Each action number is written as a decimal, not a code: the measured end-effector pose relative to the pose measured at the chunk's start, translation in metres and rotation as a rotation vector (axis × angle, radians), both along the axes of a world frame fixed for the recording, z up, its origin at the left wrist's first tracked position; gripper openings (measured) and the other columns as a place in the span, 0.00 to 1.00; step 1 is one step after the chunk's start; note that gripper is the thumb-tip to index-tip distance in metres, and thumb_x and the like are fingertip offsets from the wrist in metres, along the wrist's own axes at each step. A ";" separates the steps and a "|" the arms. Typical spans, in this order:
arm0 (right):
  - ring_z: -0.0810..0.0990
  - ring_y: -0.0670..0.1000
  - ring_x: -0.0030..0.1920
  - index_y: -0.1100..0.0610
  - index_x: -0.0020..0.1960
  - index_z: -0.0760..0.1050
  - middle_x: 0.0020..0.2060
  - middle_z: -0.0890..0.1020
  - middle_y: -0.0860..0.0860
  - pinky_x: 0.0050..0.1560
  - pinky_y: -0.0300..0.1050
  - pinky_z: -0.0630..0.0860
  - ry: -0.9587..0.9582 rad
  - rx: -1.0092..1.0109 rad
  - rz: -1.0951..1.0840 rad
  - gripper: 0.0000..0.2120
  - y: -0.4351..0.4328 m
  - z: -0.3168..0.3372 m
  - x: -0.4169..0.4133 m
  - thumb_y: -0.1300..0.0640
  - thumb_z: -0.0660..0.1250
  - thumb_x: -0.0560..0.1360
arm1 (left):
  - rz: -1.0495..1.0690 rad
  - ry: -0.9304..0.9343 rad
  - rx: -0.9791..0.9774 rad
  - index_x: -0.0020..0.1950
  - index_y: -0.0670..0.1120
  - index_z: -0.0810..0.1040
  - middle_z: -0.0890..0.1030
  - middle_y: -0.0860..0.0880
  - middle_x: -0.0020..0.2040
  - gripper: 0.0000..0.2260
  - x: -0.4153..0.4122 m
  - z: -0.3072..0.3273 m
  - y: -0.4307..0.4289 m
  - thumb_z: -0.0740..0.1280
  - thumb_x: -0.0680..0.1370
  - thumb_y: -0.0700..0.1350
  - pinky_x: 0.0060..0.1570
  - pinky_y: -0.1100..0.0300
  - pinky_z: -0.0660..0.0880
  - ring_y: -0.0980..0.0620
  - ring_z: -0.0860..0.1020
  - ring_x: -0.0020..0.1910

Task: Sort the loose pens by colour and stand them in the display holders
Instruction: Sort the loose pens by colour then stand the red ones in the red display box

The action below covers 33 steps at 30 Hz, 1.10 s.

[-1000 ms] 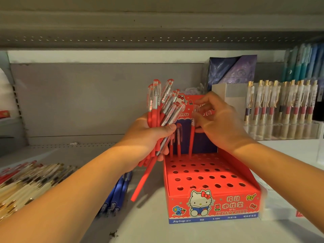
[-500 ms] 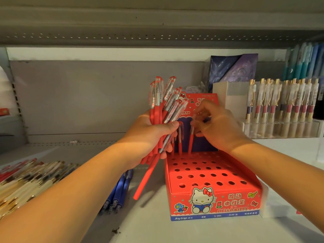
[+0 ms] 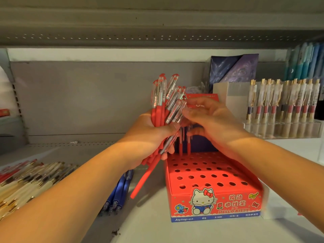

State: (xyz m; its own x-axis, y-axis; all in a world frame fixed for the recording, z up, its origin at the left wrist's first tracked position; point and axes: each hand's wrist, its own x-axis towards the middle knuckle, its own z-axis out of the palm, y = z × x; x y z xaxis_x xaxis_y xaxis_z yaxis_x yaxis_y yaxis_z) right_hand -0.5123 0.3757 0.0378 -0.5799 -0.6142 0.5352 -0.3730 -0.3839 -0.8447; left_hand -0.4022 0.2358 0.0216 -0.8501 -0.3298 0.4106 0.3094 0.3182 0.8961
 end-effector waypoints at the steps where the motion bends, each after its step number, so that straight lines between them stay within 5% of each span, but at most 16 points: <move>1: 0.85 0.52 0.40 0.55 0.57 0.76 0.40 0.85 0.53 0.35 0.44 0.80 -0.012 0.000 -0.007 0.21 0.000 -0.001 0.001 0.55 0.75 0.65 | -0.001 -0.003 -0.007 0.49 0.46 0.77 0.80 0.41 0.29 0.04 0.000 0.000 0.000 0.70 0.78 0.43 0.25 0.59 0.73 0.44 0.77 0.25; 5: 0.86 0.52 0.40 0.56 0.58 0.74 0.38 0.85 0.53 0.39 0.44 0.81 -0.123 -0.008 0.043 0.17 0.001 -0.004 -0.002 0.66 0.72 0.72 | -0.006 -0.019 -0.002 0.50 0.45 0.76 0.81 0.41 0.30 0.05 0.000 -0.003 0.001 0.70 0.78 0.43 0.24 0.59 0.73 0.43 0.77 0.25; 9: 0.86 0.52 0.41 0.61 0.55 0.75 0.39 0.86 0.56 0.39 0.40 0.81 -0.180 0.004 0.092 0.13 0.003 -0.003 -0.002 0.67 0.71 0.71 | -0.015 -0.004 0.025 0.51 0.44 0.76 0.81 0.42 0.33 0.05 0.001 -0.002 0.002 0.70 0.78 0.42 0.24 0.60 0.73 0.46 0.79 0.25; 15: 0.83 0.49 0.37 0.63 0.54 0.77 0.39 0.83 0.56 0.37 0.39 0.80 -0.169 -0.148 -0.136 0.08 0.009 0.009 -0.009 0.66 0.70 0.75 | -0.009 -0.049 0.022 0.51 0.43 0.76 0.84 0.38 0.39 0.05 0.001 -0.003 0.002 0.70 0.78 0.41 0.22 0.60 0.70 0.44 0.75 0.24; 22: 0.84 0.48 0.37 0.57 0.54 0.77 0.41 0.82 0.55 0.38 0.44 0.82 0.008 -0.276 -0.370 0.07 0.015 0.016 -0.023 0.65 0.67 0.78 | 0.101 -0.030 0.050 0.48 0.47 0.76 0.84 0.44 0.40 0.04 -0.003 -0.004 -0.002 0.69 0.78 0.39 0.21 0.63 0.66 0.49 0.71 0.22; 27: 0.83 0.52 0.44 0.47 0.50 0.79 0.42 0.81 0.49 0.45 0.54 0.83 0.431 -0.023 -0.557 0.12 0.010 0.008 -0.029 0.65 0.70 0.76 | 0.160 -0.020 0.077 0.49 0.45 0.76 0.79 0.35 0.38 0.07 -0.003 -0.001 -0.004 0.70 0.74 0.36 0.22 0.62 0.67 0.48 0.72 0.24; 33: 0.82 0.50 0.44 0.40 0.43 0.77 0.41 0.81 0.45 0.48 0.55 0.82 0.467 0.089 -0.506 0.17 0.007 0.001 -0.030 0.64 0.71 0.75 | 0.147 -0.024 0.041 0.48 0.49 0.76 0.78 0.43 0.30 0.09 -0.004 -0.001 -0.006 0.73 0.71 0.40 0.28 0.56 0.70 0.45 0.74 0.28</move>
